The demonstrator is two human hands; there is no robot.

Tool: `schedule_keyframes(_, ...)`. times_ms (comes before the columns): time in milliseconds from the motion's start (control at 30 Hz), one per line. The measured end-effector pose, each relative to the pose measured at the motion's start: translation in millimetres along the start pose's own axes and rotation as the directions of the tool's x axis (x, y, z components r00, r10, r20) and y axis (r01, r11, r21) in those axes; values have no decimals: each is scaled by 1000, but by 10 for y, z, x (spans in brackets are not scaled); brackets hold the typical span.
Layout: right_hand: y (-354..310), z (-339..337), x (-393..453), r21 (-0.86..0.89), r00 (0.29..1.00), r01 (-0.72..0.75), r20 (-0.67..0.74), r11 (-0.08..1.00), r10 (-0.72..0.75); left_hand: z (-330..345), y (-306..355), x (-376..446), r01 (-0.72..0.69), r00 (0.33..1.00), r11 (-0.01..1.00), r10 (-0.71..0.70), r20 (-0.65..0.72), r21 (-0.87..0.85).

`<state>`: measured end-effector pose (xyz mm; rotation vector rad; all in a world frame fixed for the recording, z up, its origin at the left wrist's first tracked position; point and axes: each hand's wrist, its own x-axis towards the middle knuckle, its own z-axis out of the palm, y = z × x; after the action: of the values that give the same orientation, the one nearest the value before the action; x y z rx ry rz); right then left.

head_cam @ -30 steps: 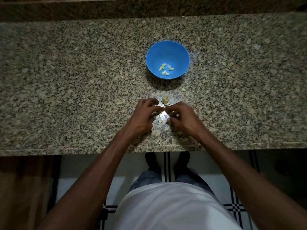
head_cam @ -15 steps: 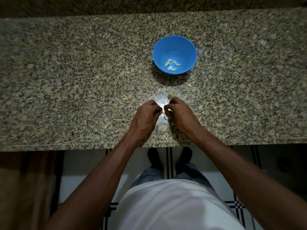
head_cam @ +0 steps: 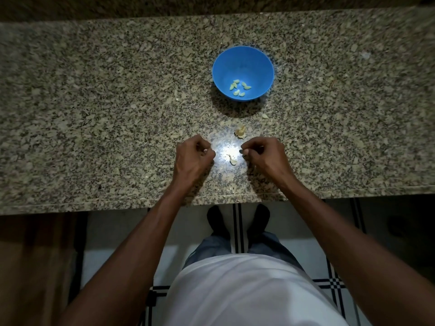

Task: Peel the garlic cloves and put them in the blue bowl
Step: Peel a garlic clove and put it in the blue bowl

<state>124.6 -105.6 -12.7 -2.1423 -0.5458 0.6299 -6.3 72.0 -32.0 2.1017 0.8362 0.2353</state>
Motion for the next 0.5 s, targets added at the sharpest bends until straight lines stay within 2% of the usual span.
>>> schedule_keyframes(100,5,-48,-15,58,999,-39,31,998,37,-39,12,-16,22,999,999,-20,39,-39)
schedule_keyframes(300,88,-110,-41,-50,999,-31,10,998,32,56,7,7,-7,1000,993,9,21,-116)
schedule_keyframes(400,108,-110,-2,-232,993,113,-5,966,-118,88,35,-69,-75,997,997,75,32,-22)
schedule_keyframes(500,143,19,35,-366,970,243,85,898,-228,139,15,-181,-178,984,982,176,32,67)
